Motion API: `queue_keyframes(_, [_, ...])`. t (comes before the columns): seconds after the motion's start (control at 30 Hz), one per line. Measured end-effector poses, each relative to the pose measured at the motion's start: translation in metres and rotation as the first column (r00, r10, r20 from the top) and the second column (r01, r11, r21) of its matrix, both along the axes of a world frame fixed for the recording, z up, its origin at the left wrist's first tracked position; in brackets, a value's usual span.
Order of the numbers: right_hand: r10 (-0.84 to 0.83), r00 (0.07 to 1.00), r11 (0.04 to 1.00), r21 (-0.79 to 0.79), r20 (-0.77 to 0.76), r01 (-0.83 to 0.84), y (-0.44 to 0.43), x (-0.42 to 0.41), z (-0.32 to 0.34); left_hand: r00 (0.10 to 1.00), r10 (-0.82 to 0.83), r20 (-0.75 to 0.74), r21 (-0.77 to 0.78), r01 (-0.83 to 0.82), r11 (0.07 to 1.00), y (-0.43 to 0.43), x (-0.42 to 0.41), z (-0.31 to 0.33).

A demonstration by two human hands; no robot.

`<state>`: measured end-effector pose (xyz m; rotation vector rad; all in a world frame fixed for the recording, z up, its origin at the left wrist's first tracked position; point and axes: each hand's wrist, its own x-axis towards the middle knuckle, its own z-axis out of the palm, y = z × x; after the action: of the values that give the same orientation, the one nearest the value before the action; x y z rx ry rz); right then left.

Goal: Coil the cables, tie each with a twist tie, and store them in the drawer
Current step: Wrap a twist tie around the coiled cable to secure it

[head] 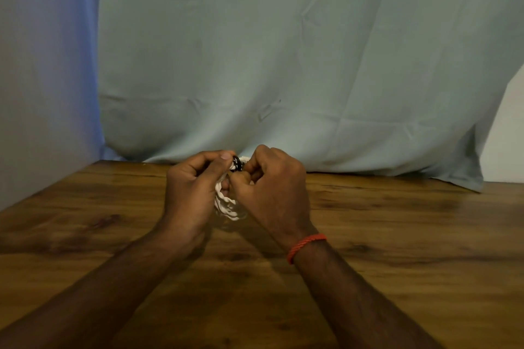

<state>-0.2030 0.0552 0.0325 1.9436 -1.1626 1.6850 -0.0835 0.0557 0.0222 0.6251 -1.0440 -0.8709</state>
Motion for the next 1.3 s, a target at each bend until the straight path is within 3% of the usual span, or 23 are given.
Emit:
queue_keyframes(0.53, [-0.068, 0.977, 0.989, -0.141, -0.202, 0.040, 0.001, -0.004, 0.000, 0.971, 0.117, 0.207, -0.161, -0.084, 0.983, -0.005, 0.009, 0.001])
queue_keyframes(0.77, [0.033, 0.985, 0.997, -0.058, -0.168, -0.043, -0.002, -0.004, -0.003, 0.960, 0.135, 0.247, -0.162, -0.096, 0.982, -0.008, 0.012, 0.001])
queue_keyframes(1.0, [0.138, 0.990, 0.990, 0.005, -0.003, -0.138, -0.001, -0.003, -0.002, 0.962, 0.111, 0.251, -0.158, -0.073, 0.985, -0.009, 0.011, -0.001])
queue_keyframes(1.3, [0.257, 0.922, 0.949, 0.102, 0.291, -0.297, -0.001, 0.002, 0.000, 0.998, -0.016, 0.054, 0.010, 0.016, 1.000, -0.018, 0.011, -0.009])
